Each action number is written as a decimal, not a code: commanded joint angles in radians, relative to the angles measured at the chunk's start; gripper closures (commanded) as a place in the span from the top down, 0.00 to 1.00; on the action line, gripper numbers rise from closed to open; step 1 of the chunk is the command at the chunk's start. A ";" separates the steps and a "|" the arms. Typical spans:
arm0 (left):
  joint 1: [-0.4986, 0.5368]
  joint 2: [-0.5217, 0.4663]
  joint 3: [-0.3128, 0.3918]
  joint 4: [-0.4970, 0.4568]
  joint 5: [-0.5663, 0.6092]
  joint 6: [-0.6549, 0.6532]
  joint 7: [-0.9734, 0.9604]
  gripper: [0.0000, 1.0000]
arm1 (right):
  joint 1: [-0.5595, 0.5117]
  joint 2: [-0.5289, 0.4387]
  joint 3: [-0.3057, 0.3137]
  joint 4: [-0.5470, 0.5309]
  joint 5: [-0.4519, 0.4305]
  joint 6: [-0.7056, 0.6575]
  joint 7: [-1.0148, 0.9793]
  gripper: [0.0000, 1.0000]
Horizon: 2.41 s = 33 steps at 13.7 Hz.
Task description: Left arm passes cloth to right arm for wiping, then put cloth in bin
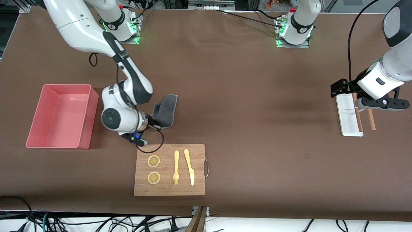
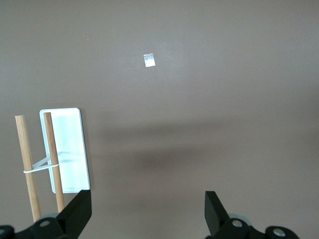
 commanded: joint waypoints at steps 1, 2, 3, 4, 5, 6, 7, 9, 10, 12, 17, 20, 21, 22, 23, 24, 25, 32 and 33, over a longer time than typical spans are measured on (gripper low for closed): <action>-0.005 -0.015 0.005 -0.010 0.005 -0.013 0.028 1.00 | -0.017 -0.051 -0.066 -0.006 -0.009 -0.093 -0.183 0.00; -0.004 -0.015 0.005 -0.010 0.005 -0.013 0.028 1.00 | -0.024 -0.067 -0.093 -0.006 -0.009 -0.115 -0.249 0.00; -0.004 -0.015 0.005 -0.010 0.005 -0.013 0.028 1.00 | -0.029 -0.077 -0.118 -0.006 -0.009 -0.132 -0.315 0.00; -0.004 -0.015 0.005 -0.010 0.005 -0.013 0.033 1.00 | -0.035 -0.090 -0.141 -0.006 -0.009 -0.150 -0.374 0.00; -0.002 -0.015 0.005 -0.010 0.005 -0.013 0.047 1.00 | -0.041 -0.099 -0.164 -0.006 -0.009 -0.172 -0.424 0.00; 0.000 -0.015 0.005 -0.010 0.005 -0.013 0.056 1.00 | -0.050 -0.114 -0.182 -0.006 -0.011 -0.184 -0.473 0.00; 0.000 -0.015 0.005 -0.010 0.005 -0.013 0.056 1.00 | -0.067 -0.146 -0.186 -0.006 -0.011 -0.202 -0.516 0.00; 0.000 -0.015 0.005 -0.010 0.005 -0.013 0.056 1.00 | -0.096 -0.224 -0.205 0.005 -0.017 -0.297 -0.570 0.00; 0.000 -0.015 0.005 -0.010 0.005 -0.013 0.056 1.00 | -0.110 -0.267 -0.216 0.014 -0.046 -0.343 -0.613 0.00; 0.000 -0.015 0.005 -0.010 0.005 -0.013 0.056 1.00 | -0.133 -0.329 -0.248 0.036 -0.090 -0.441 -0.685 0.00; 0.000 -0.015 0.005 -0.010 0.005 -0.013 0.056 1.00 | -0.141 -0.341 -0.417 0.189 -0.124 -0.657 -0.947 0.00; 0.000 -0.015 0.005 -0.010 0.005 -0.013 0.056 1.00 | -0.144 -0.311 -0.492 0.171 -0.162 -0.626 -1.061 0.00; 0.000 -0.015 0.005 -0.010 0.005 -0.013 0.056 1.00 | -0.150 -0.295 -0.494 0.157 -0.165 -0.612 -1.066 0.00; 0.000 -0.015 0.005 -0.010 0.005 -0.013 0.056 1.00 | -0.155 -0.280 -0.494 0.134 -0.166 -0.585 -1.064 0.00; 0.000 -0.015 0.005 -0.010 0.005 -0.013 0.056 1.00 | -0.155 -0.271 -0.494 0.100 -0.164 -0.544 -1.063 0.00; 0.000 -0.015 0.005 -0.010 0.005 -0.013 0.056 1.00 | -0.155 -0.268 -0.494 0.050 -0.166 -0.486 -1.060 0.00; 0.000 -0.015 0.005 -0.010 0.005 -0.013 0.056 1.00 | -0.156 -0.266 -0.494 0.004 -0.166 -0.433 -1.055 0.00; 0.000 -0.015 0.005 -0.010 0.005 -0.013 0.056 1.00 | -0.156 -0.180 -0.492 -0.141 -0.136 -0.098 -1.023 0.28; 0.000 -0.015 0.005 -0.010 0.005 -0.013 0.056 1.00 | -0.156 -0.182 -0.494 -0.138 -0.132 -0.100 -0.985 0.99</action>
